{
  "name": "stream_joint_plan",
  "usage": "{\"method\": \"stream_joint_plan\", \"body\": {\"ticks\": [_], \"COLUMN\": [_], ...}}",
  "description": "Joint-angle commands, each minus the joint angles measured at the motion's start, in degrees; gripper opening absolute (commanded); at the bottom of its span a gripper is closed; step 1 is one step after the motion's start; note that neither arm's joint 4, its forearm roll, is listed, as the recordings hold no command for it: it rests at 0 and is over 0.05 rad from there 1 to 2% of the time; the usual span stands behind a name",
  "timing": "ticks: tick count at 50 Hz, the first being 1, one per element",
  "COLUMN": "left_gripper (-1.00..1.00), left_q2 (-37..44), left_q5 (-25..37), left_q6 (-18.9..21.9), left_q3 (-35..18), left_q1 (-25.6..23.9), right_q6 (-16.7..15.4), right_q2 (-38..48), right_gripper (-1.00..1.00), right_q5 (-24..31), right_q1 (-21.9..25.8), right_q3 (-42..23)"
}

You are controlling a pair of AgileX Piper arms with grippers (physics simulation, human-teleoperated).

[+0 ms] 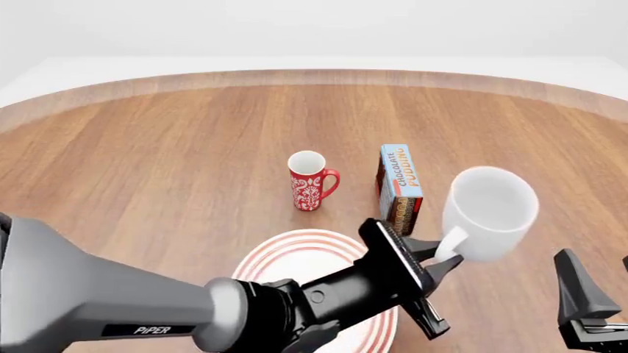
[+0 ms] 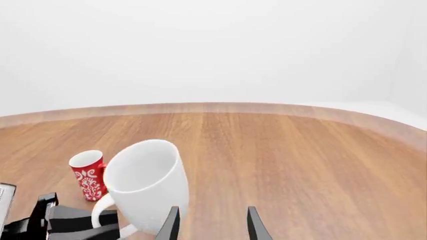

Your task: Pick up the white mug and put it on the plate, and put the chocolate pudding to the right of the plate.

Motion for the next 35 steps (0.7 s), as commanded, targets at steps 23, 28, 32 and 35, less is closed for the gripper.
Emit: {"method": "stream_joint_plan", "body": {"ticks": [23,28,32,35], "left_gripper": [-1.0,-1.0,-1.0,-1.0], "left_q2": [-15.0,-16.9,-18.2,-19.4], "left_q5": [-0.8,-0.6,-0.6,-0.3], "left_q6": [1.3,1.3,1.2,1.1], "left_q3": [12.8,14.5,15.8,16.6], "left_q1": [0.7,0.6,0.7,0.7], "right_q6": [-0.3,-0.3,-0.4,-0.4], "right_q2": [0.0,0.0,0.0,0.0], "right_gripper": [1.0,1.0,1.0,1.0], "right_q5": [0.0,0.0,0.0,0.0], "right_q1": [0.2,0.2,0.2,0.1], "right_q3": [-0.1,0.0,-0.1,-0.1]}}
